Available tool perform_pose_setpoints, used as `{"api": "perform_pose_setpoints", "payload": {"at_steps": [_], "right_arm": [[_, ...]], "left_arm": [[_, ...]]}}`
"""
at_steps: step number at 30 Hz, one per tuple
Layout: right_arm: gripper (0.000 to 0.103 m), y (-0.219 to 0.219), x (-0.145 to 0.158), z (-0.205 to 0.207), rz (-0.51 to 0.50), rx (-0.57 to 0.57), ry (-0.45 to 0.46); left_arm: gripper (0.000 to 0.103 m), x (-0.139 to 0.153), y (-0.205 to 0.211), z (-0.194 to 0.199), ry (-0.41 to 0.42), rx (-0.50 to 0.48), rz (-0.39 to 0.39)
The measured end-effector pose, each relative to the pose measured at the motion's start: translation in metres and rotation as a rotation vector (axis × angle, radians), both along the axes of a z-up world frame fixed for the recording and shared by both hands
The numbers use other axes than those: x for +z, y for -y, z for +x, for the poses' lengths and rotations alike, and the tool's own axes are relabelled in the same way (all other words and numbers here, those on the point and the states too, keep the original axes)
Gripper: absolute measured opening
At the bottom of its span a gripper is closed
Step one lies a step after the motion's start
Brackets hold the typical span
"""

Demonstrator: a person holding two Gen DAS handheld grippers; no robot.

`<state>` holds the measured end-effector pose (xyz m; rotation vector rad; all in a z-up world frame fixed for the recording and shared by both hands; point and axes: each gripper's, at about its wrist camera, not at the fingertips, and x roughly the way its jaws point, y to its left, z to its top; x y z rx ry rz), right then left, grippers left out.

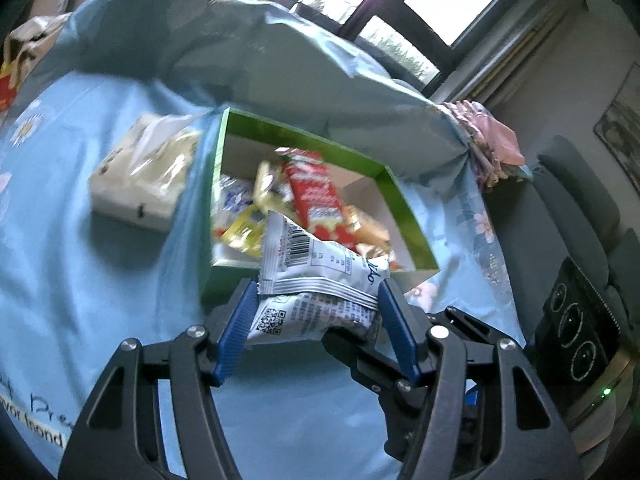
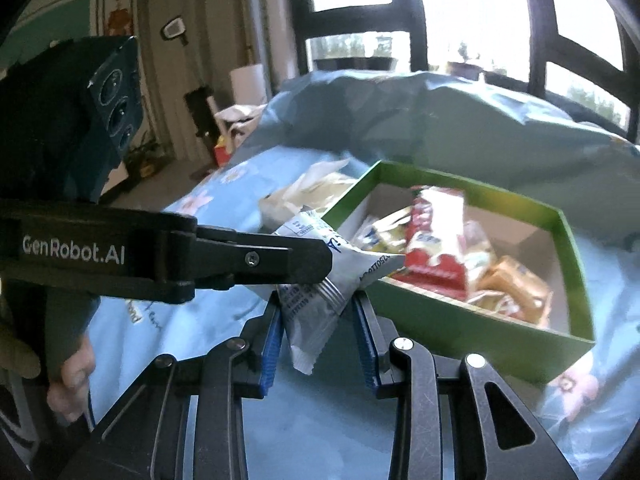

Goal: Organize snacks
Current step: 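Close the left tool on the white packet and lift it, then carry the white packet with the left tool into the box and release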

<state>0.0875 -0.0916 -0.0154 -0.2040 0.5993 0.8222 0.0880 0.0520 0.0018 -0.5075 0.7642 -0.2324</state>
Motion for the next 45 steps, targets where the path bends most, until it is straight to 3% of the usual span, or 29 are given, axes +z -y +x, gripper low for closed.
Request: {"api": "perform_pose_setpoints", "payload": {"at_steps": [11, 19, 45], "right_arm": [[0.036, 0.025, 0.017, 0.038, 0.033, -0.099, 0.034], [0.036, 0.039, 0.011, 0.071, 0.050, -0.161, 0.018], [0.036, 0.043, -0.016, 0.104, 0.000, -0.244, -0.057]], "left_arm": [[0.063, 0.015, 0.025, 0.053, 0.053, -0.070, 0.008], [0.063, 0.007, 0.042, 0.089, 0.062, -0.098, 0.037], [0.065, -0.018, 0.062, 0.121, 0.036, -0.129, 0.110]]}}
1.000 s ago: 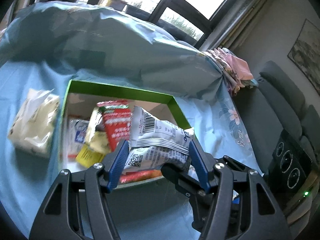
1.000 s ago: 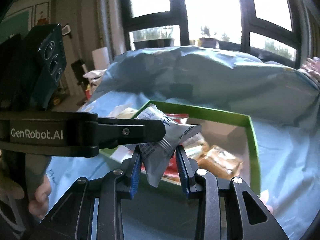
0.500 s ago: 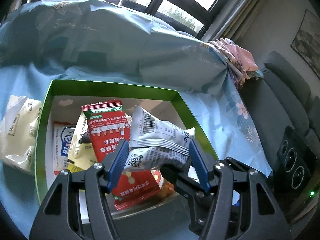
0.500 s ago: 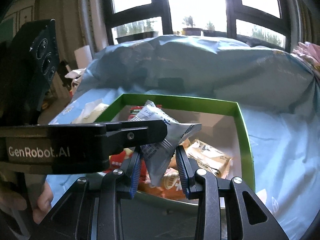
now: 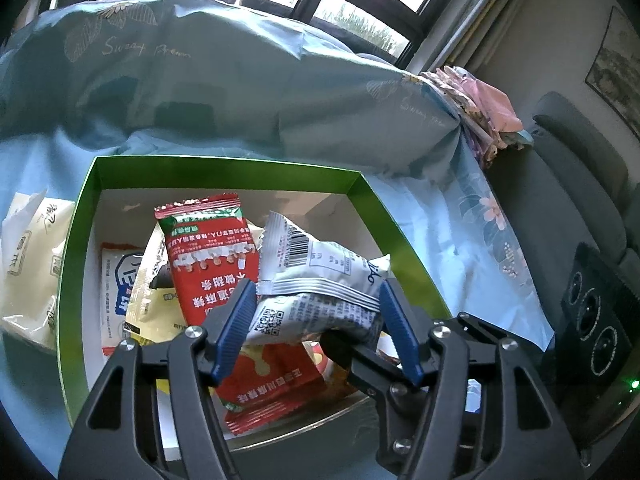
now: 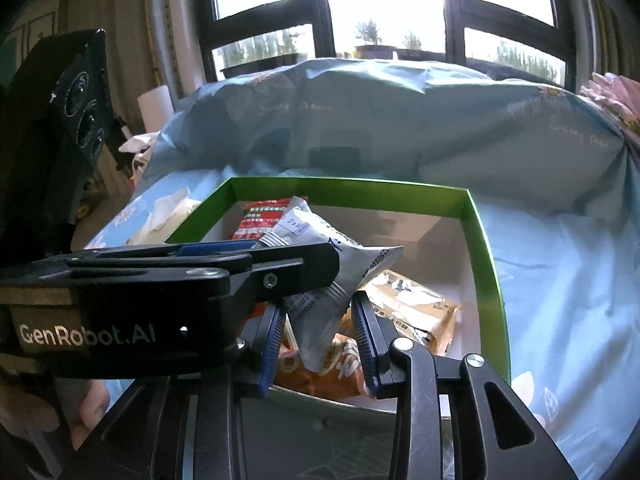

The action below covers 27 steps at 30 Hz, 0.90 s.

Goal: Organize snacks
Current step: 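Carry the white packet with the left tool into the box and release, then raise the open left tool away from the box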

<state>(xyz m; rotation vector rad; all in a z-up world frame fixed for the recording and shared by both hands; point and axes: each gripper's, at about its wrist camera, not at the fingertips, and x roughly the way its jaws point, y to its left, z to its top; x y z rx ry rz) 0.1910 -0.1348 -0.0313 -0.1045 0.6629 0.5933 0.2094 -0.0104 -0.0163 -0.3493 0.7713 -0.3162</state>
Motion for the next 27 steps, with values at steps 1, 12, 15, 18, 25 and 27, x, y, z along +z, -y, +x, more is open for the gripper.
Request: {"api": "perform_pose_setpoints", "payload": {"at_steps": [1, 12, 15, 18, 25, 27], "right_arm": [[0.036, 0.000, -0.001, 0.000, -0.001, -0.001, -0.003], [0.046, 0.000, 0.001, -0.002, -0.041, -0.038, -0.021], [0.059, 0.006, 0.007, -0.007, -0.042, -0.061, -0.009], [0.061, 0.014, 0.015, -0.014, -0.033, -0.090, -0.010], [0.071, 0.029, 0.029, -0.030, 0.027, -0.127, -0.036], [0.075, 0.031, 0.032, -0.037, 0.029, -0.135, -0.030]], "left_arm": [[0.065, -0.001, 0.000, 0.000, 0.000, 0.001, 0.002], [0.089, 0.001, -0.006, -0.003, -0.006, 0.069, 0.056], [0.095, 0.011, -0.012, -0.011, 0.007, 0.100, 0.071], [0.102, 0.022, -0.015, -0.021, 0.019, 0.125, 0.103], [0.103, 0.049, -0.016, -0.053, 0.070, 0.175, 0.180], [0.103, 0.055, -0.018, -0.063, 0.083, 0.198, 0.194]]}}
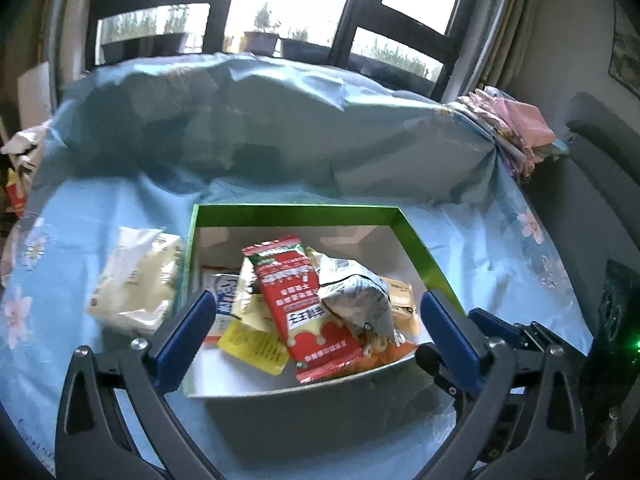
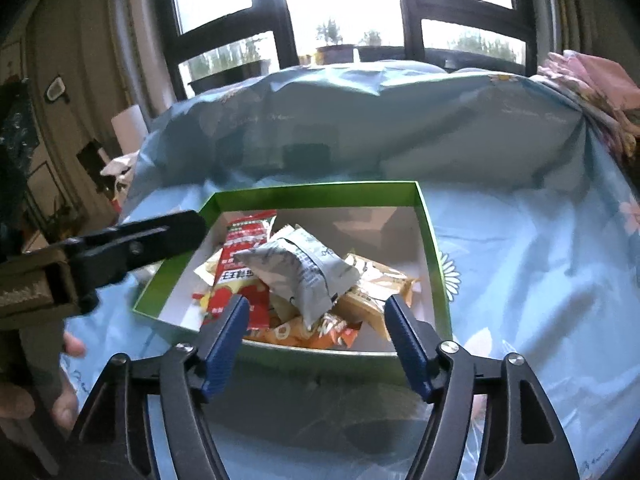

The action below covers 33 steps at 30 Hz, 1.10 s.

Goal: Organize snacks
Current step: 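Raise the open left tool away from the box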

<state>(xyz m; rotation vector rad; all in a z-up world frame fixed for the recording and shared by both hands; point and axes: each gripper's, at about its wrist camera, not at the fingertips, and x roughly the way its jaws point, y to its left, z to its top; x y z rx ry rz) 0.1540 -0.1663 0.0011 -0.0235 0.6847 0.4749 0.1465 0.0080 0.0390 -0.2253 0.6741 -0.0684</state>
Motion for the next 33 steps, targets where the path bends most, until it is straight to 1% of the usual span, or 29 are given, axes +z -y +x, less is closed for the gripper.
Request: {"api": "perform_pose_setpoints", "payload": {"at_steps": [3, 7, 11, 13, 17, 18, 20, 24, 26, 29, 33], "right_arm": [[0.077, 0.004, 0.004, -0.007, 0.011, -0.003, 0.001], [0.077, 0.007, 0.010, -0.012, 0.018, -0.014, -0.009], [0.077, 0.001, 0.018, -0.019, -0.008, -0.005, -0.002], [0.077, -0.002, 0.024, -0.023, -0.023, 0.005, 0.004], [0.078, -0.006, 0.032, -0.031, -0.048, 0.019, 0.009], [0.078, -0.007, 0.035, -0.032, -0.056, 0.020, 0.011], [0.078, -0.007, 0.039, -0.033, -0.071, 0.018, 0.010], [0.078, -0.010, 0.047, -0.034, -0.089, 0.016, 0.006], [0.078, -0.011, 0.049, -0.032, -0.092, 0.011, -0.001], [0.078, -0.012, 0.052, -0.028, -0.096, -0.001, -0.005], [0.078, -0.012, 0.054, -0.020, -0.086, -0.019, -0.015]], "left_arm": [[0.103, 0.007, -0.004, -0.015, 0.022, 0.046, 0.019], [0.103, 0.016, -0.010, -0.031, 0.043, 0.084, 0.003], [0.103, 0.019, -0.015, -0.047, 0.042, 0.080, -0.051], [0.103, 0.020, -0.018, -0.052, 0.020, 0.065, -0.083], [0.103, 0.021, -0.014, -0.060, -0.047, 0.071, -0.045], [0.103, 0.021, -0.015, -0.061, -0.055, 0.066, -0.053], [0.103, 0.022, -0.016, -0.064, -0.042, 0.066, -0.059], [0.103, 0.020, -0.016, -0.063, -0.065, 0.119, 0.023], [0.103, 0.019, -0.018, -0.063, -0.064, 0.132, 0.025], [0.103, 0.019, -0.018, -0.060, -0.055, 0.170, 0.082], [0.103, 0.016, -0.022, -0.054, -0.063, 0.178, 0.085]]}}
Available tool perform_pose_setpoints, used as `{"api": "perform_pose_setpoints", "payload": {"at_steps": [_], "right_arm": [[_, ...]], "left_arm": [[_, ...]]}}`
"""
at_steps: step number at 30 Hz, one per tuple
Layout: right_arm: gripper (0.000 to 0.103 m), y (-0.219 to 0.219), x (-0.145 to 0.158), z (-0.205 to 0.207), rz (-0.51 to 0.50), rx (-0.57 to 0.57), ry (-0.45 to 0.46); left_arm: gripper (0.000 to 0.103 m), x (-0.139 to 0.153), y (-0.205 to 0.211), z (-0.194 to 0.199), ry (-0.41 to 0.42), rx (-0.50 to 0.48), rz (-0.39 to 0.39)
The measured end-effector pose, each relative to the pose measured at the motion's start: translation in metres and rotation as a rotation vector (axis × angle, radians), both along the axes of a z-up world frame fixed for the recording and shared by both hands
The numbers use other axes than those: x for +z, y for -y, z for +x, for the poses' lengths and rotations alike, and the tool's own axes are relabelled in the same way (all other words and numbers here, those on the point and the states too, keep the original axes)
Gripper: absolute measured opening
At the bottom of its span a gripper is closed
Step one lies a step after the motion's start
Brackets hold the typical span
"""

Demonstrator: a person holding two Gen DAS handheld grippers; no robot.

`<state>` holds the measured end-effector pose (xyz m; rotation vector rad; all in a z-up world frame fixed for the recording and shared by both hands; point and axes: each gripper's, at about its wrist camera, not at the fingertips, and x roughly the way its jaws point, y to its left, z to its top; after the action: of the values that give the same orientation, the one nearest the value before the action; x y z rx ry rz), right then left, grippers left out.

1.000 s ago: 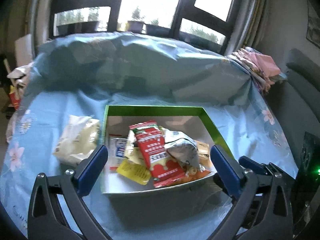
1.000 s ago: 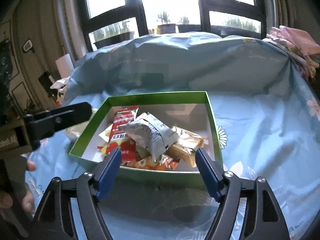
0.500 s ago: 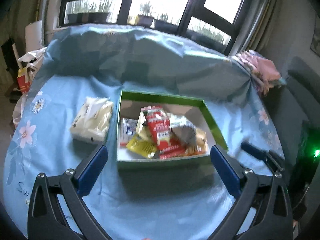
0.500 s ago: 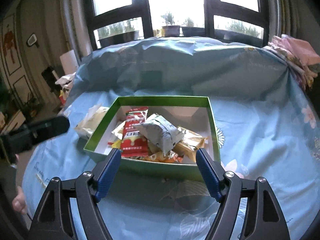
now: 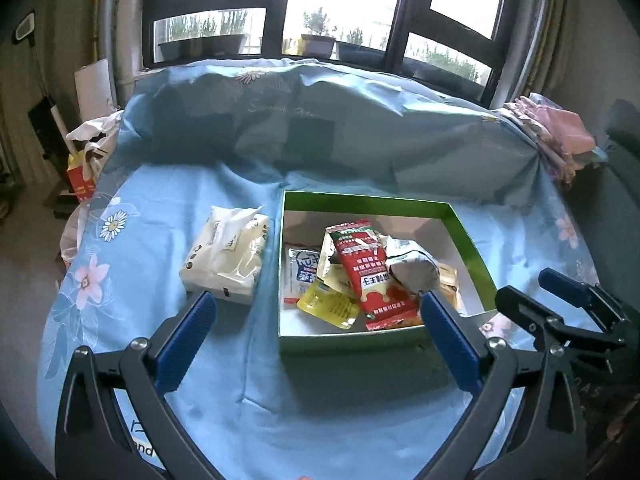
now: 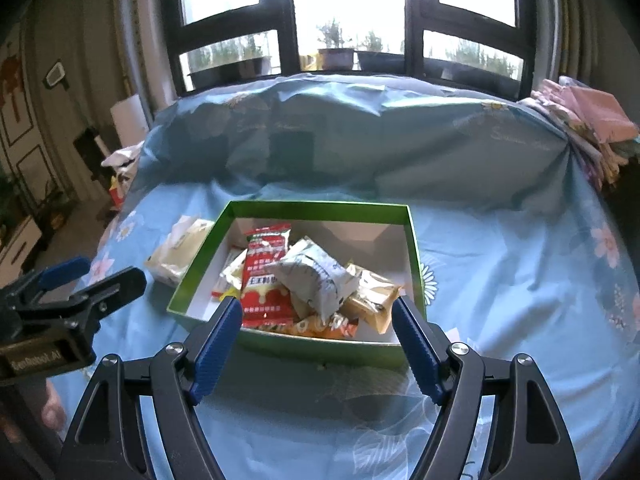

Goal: Organize snacks
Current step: 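Raise the open left tool away from the box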

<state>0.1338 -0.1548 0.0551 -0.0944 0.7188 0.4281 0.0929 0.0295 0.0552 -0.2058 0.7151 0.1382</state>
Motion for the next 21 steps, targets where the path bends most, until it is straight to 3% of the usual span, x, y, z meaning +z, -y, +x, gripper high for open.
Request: {"api": "perform_pose_setpoints", "payload": {"at_steps": [21], "right_arm": [[0.078, -0.003, -0.002, 0.014, -0.020, 0.000, -0.004]], "left_arm": [[0.103, -0.005, 0.007, 0.022, -0.019, -0.004, -0.014]]}}
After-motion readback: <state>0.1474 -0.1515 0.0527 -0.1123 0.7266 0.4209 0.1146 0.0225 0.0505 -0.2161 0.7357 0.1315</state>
